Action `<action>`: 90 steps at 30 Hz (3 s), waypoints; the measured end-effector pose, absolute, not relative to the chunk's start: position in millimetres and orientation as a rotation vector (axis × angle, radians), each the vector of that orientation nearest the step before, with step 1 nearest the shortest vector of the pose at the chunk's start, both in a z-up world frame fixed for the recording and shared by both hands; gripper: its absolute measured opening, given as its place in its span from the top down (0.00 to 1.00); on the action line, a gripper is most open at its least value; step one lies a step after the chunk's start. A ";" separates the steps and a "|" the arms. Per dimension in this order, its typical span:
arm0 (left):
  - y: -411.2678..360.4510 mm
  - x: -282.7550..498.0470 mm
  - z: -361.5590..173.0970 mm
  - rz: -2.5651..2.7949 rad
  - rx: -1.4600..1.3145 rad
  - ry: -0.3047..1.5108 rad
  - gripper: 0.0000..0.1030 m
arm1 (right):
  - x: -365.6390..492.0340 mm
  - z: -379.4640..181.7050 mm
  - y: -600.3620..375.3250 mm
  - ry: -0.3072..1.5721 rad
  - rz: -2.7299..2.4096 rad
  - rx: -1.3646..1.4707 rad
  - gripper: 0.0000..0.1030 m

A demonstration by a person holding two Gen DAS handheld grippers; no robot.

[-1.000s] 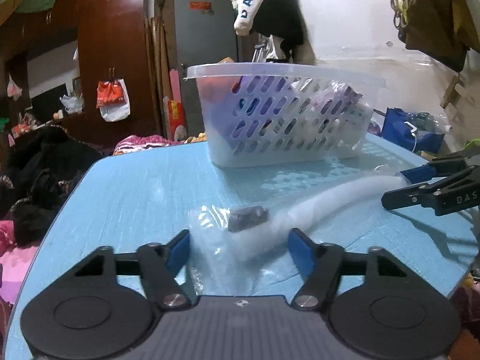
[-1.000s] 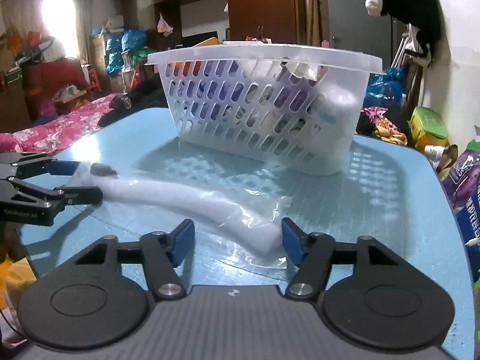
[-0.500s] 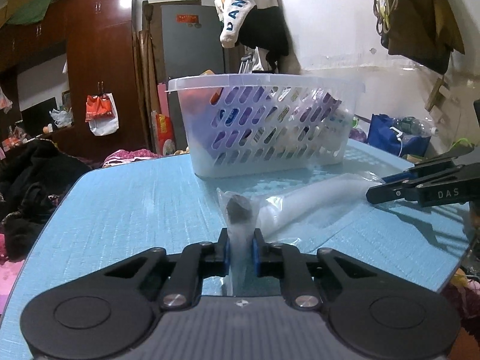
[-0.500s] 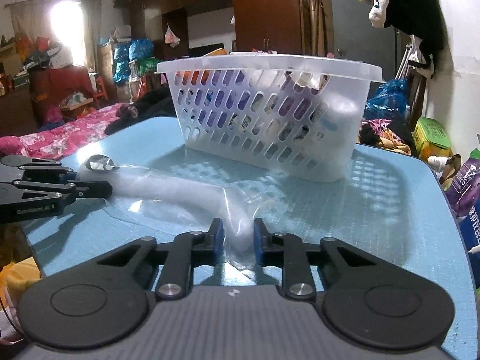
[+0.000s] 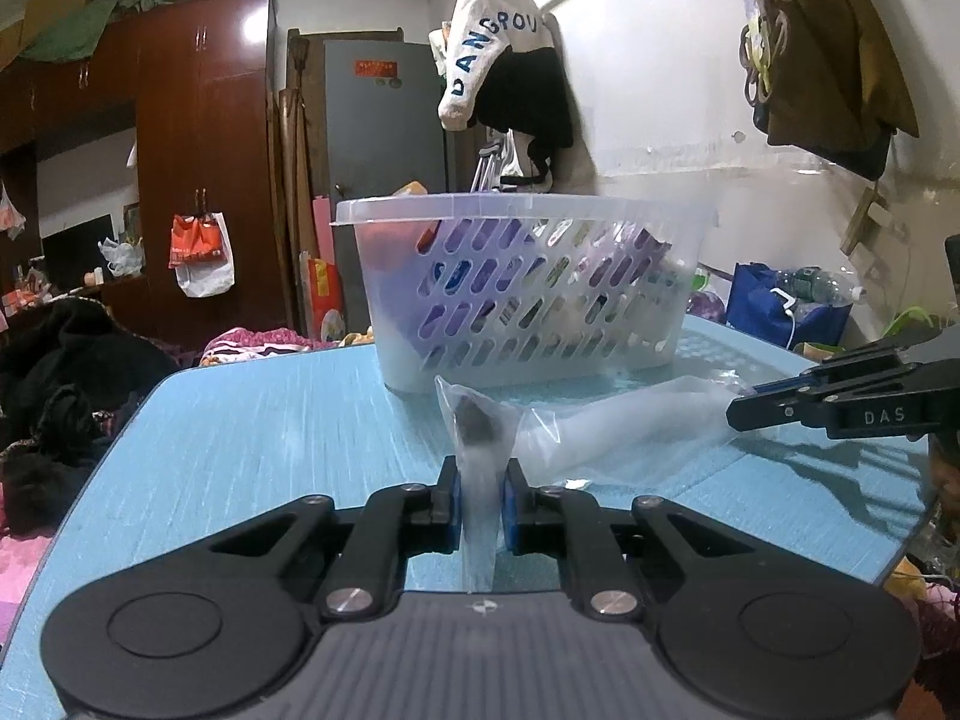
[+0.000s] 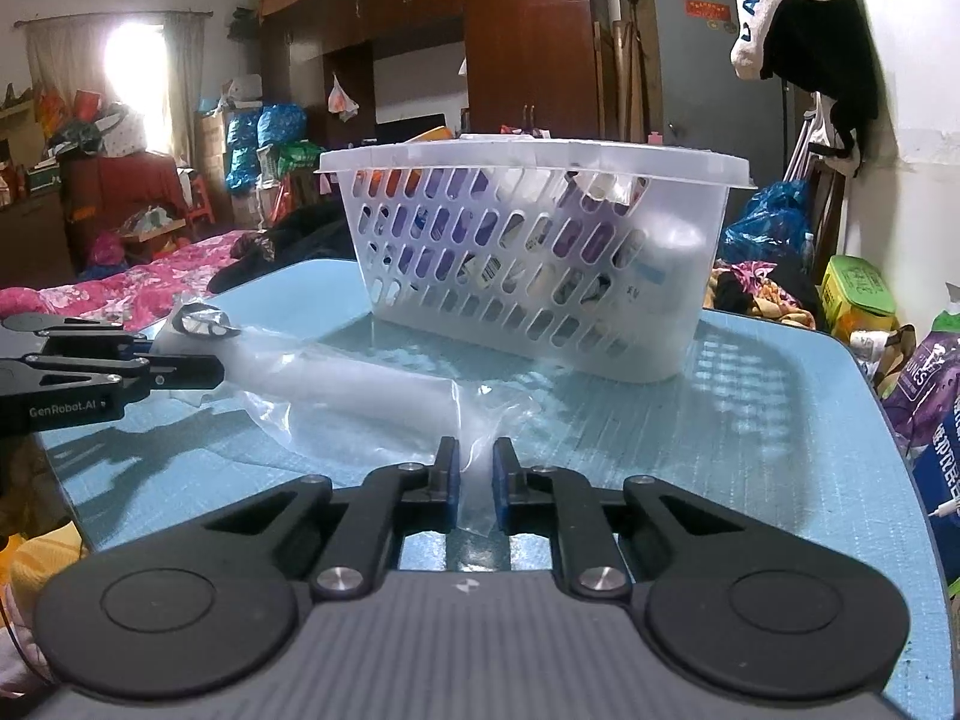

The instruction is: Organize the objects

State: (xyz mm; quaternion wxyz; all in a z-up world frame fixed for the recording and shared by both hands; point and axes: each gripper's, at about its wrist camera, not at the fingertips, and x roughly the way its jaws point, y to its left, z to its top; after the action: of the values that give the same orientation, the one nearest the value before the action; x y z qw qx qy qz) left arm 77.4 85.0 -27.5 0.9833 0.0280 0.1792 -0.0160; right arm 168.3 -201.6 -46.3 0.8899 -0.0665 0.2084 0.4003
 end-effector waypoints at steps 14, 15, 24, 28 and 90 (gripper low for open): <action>71.3 70.1 38.4 -0.051 0.103 0.210 0.85 | 155.2 23.5 -213.5 0.268 0.803 -0.140 0.88; 68.9 71.7 48.1 -0.050 0.116 0.195 0.85 | 156.6 31.0 -213.5 0.255 0.800 -0.139 0.88; 59.7 130.1 119.4 -0.039 0.185 0.141 0.85 | 205.0 91.6 -198.2 0.208 0.725 -0.127 0.88; 57.5 163.6 131.9 -0.053 0.200 0.151 0.85 | 241.6 100.0 -192.1 0.233 0.684 -0.111 0.88; 65.6 41.0 129.9 0.081 0.052 0.207 0.00 | 142.5 111.1 -226.1 0.270 0.559 0.027 0.00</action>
State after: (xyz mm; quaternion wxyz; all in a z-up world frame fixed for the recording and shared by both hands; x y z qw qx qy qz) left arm 41.0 65.6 129.9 0.9935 0.0260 0.1031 0.0402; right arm 142.6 -226.1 111.1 0.9521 0.0133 0.1327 0.2751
